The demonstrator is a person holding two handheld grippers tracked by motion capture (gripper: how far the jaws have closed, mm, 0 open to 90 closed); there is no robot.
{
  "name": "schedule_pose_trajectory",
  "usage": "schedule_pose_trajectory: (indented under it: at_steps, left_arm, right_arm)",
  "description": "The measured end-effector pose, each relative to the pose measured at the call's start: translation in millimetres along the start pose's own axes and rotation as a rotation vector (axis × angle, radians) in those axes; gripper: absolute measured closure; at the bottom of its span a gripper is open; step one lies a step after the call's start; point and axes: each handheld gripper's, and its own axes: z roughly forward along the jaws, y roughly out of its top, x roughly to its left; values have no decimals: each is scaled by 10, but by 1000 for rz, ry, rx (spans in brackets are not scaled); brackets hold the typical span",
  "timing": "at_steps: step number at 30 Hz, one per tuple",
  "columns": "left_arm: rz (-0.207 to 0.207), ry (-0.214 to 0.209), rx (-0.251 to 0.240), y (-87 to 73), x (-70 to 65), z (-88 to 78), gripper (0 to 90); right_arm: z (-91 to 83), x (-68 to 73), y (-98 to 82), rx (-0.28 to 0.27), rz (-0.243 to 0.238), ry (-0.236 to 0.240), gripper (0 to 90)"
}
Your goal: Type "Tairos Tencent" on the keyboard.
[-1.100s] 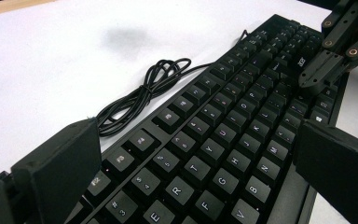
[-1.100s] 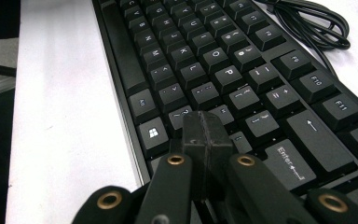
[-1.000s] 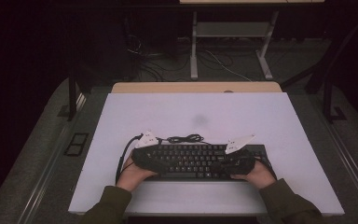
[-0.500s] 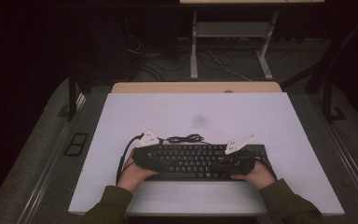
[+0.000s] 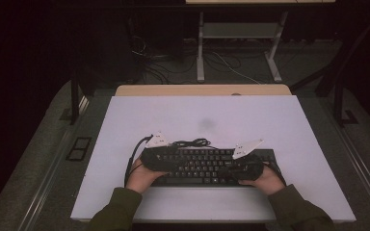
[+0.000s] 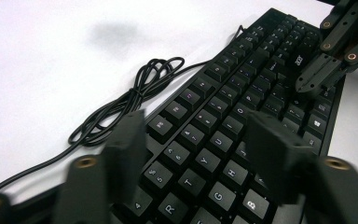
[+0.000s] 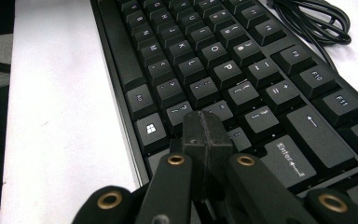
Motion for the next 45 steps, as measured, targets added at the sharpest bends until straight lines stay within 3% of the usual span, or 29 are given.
schedule_pose_trajectory:
  at_steps: [2,15,30,45]
  left_arm:
    - [-6,-1,15,-6,8,5,558]
    - [-3,-21,81,-30,9,37,883]
    - [-1,-9,132,-63,28,68,891]
    - [-2,-16,145,-76,19,98,892]
  right_arm:
    - [-1,0,-2,0,3,1,894]
    - [0,-4,-4,-2,4,3,894]
    - [-1,-5,-5,-2,4,4,894]
    - [0,-5,-6,-2,4,3,894]
